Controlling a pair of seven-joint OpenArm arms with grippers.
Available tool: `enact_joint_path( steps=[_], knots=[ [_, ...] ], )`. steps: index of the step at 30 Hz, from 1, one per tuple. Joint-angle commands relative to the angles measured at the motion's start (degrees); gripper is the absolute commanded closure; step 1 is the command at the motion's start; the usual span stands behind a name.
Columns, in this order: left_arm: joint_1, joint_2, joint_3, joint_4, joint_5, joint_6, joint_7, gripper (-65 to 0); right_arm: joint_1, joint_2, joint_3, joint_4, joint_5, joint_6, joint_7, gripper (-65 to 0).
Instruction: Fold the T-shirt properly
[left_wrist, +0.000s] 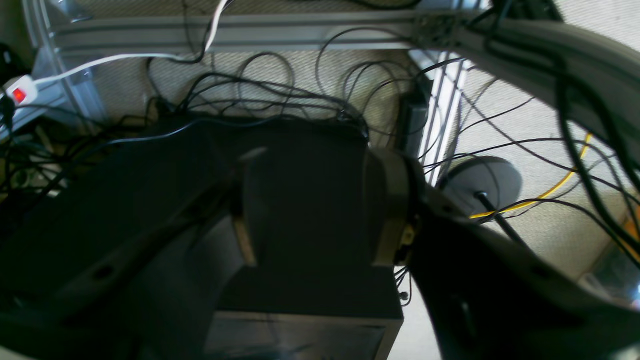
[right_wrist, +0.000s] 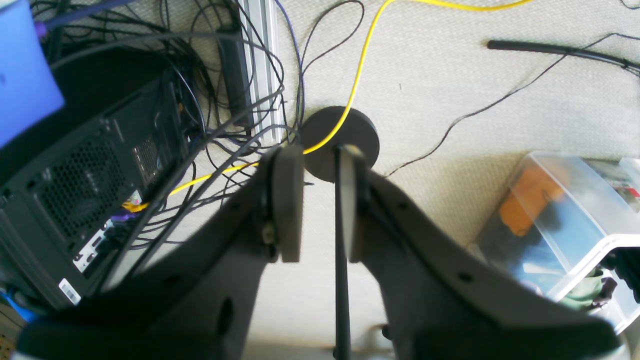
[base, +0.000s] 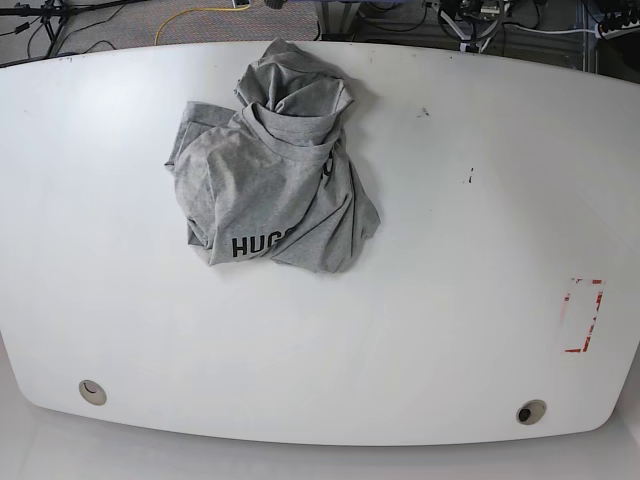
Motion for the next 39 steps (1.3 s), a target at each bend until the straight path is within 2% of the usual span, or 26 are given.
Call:
enact_joint_path(
  steps=[1,11,19,39],
  knots=[
    [0.38,-0.43,0.38,0.07,0.13,-0.85,-0.51,-24.5,-0.81,0.05,0.03,-0.15,0.17,0.14,0.2,-12.4],
    [-0.11,-0.32,0.36,0.02,0.18,-0.46,-0.06,-19.4,-0.61,-0.02,-0.08,-0.02,0.34,-0.04,-0.1,-11.9],
    [-0.23,-0.34,0.87,0.25,0.19,-0.15,-0.2,-24.0,-0.62,0.01,-0.22,0.18,0.36,-0.04,-0.2,-11.8],
    [-0.06,-0.24,0.34,0.33,0.15,-0.35,0.21,-24.1,-1.03,0.23,-0.29,0.25,0.45,-0.16,0.6,-11.7]
  ],
)
